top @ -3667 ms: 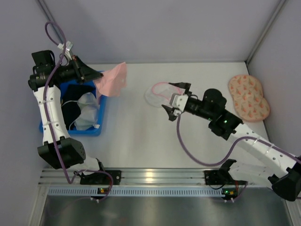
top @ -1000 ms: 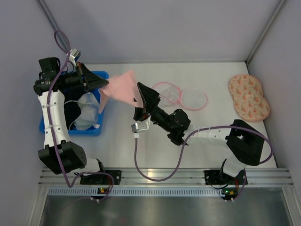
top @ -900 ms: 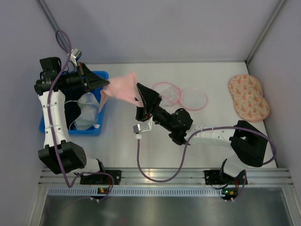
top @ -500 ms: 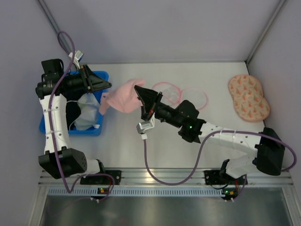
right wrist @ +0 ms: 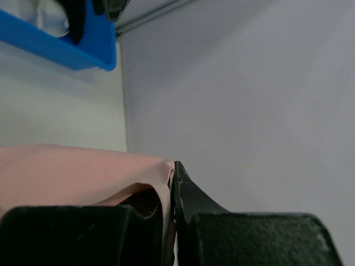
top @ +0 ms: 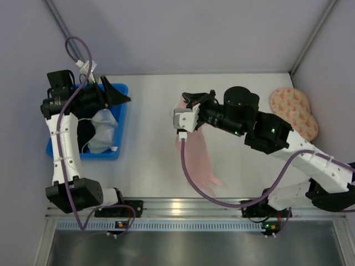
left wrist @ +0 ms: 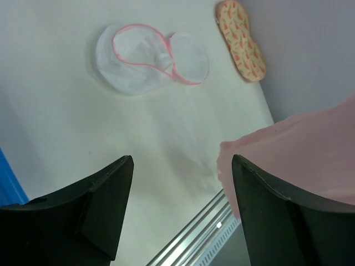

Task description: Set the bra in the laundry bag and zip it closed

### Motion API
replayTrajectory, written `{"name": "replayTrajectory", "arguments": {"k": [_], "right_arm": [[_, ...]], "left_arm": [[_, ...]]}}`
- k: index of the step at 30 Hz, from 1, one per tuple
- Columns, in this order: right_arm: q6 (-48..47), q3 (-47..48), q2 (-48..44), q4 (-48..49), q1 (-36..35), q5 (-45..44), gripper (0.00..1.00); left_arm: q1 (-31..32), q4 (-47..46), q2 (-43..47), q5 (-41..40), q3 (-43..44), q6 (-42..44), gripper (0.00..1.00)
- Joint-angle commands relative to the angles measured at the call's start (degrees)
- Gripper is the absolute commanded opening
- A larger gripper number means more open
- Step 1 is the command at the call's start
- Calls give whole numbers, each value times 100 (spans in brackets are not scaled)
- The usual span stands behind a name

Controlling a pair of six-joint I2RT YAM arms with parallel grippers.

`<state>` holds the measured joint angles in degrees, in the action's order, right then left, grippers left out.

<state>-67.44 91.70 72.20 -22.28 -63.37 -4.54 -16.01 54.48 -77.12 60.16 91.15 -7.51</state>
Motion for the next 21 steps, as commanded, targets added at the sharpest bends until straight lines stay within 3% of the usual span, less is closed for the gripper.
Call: {"name": "replayTrajectory", "arguments": {"k": [1,9,16,21], "right_arm": [[1100,672,364,-2609,-122,-731,0],[2744,2183,1382,-5223,-184,-479,0],[3553,3177,2174,-6190,-193,-153,0],[3914,4022,2518,-6350,-254,-179,0]], "left_arm": [[-7,-78,399,-347,-229,697,77],[-7,-78,830,-593,-994,1805,78],[28,-209,857,-980,-1223,1911,77],[19,-622,971,-1384,-1407,1367,77]]}}
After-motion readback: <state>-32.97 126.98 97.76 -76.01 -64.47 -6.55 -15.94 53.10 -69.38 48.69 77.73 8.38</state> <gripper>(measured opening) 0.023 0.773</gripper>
